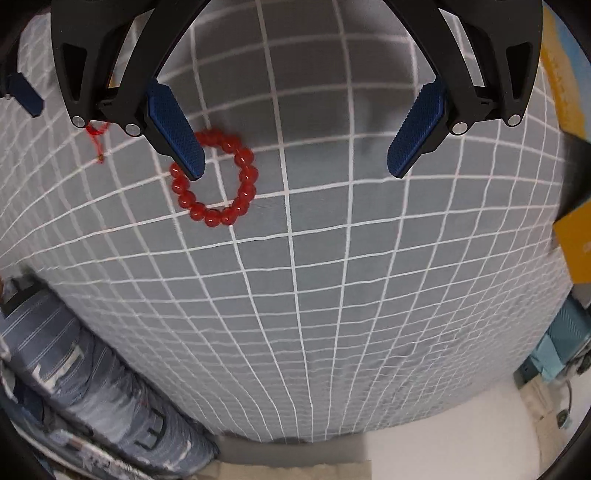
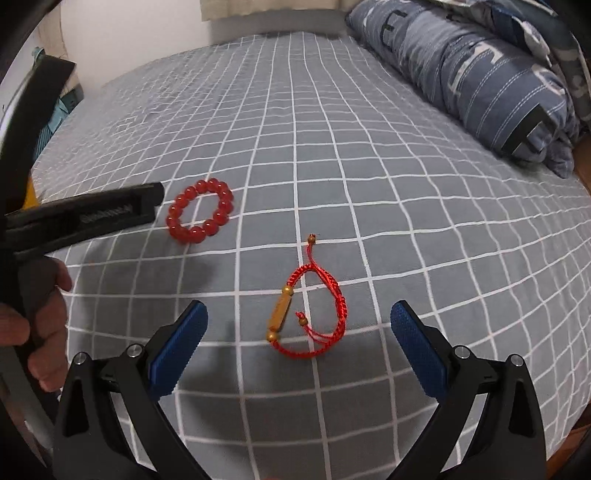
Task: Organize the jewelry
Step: 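Grasp the red round bead bracelet with the left tool while the right tool grasps the red cord bracelet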
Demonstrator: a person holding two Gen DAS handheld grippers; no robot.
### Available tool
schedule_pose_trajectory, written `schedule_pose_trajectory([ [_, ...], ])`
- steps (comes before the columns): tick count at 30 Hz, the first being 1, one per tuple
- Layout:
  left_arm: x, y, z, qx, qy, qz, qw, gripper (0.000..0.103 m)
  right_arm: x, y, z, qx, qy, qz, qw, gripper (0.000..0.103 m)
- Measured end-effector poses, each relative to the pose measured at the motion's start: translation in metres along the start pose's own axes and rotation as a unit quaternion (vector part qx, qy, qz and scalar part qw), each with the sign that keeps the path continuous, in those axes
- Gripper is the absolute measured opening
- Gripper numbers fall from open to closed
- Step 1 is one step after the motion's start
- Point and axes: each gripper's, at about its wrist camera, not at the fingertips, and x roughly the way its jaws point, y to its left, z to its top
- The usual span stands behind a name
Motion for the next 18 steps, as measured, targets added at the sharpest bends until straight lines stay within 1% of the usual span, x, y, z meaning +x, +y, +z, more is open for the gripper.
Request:
schedule_pose_trajectory([
  [3,0.02,-0.001,0.001,-0.011,0.012,0.0,0.9999,0.097,0.012,-0.002,0.0,0.003,0.008,0.004,1.0,0.095],
  [5,0.031,-0.001,0.001,-0.018,0.018,-0.004,0.9997,0.097,0.019,-0.004,0.001,0.007,0.017,0.014,1.0,0.09],
  [7,0.039,-0.002,0.001,-0.015,0.024,0.001,0.9996,0.097,0.023,-0.005,0.003,0.01,0.021,0.016,1.0,0.089],
  [8,0.042,-0.002,0.001,-0.017,0.027,0.001,0.9995,0.097,0.024,-0.007,0.003,0.011,0.02,0.015,1.0,0.087],
  [10,0.048,-0.002,0.0,-0.025,0.031,-0.014,0.9991,0.096,0.028,-0.008,0.002,0.01,0.025,0.015,1.0,0.082],
  [11,0.051,-0.002,0.0,-0.026,0.034,-0.015,0.999,0.096,0.032,-0.01,0.001,0.011,0.031,0.017,0.999,0.078],
  [12,0.051,-0.003,0.001,-0.027,0.03,-0.015,0.9991,0.094,0.035,-0.012,0.001,0.012,0.036,0.018,0.999,0.076],
  [14,0.051,-0.007,0.001,-0.021,0.028,-0.013,0.9993,0.08,0.038,-0.014,-0.001,0.014,0.042,0.02,0.999,0.071],
  [15,0.05,-0.009,0.001,-0.019,0.028,-0.015,0.9993,0.076,0.037,-0.016,-0.001,0.015,0.042,0.02,0.999,0.069],
  [17,0.046,-0.012,0.0,-0.018,0.03,-0.017,0.9992,0.058,0.036,-0.018,0.0,0.018,0.042,0.019,0.999,0.063],
  [18,0.045,-0.012,0.0,-0.017,0.031,-0.017,0.9992,0.055,0.036,-0.019,0.0,0.019,0.042,0.019,0.999,0.06],
])
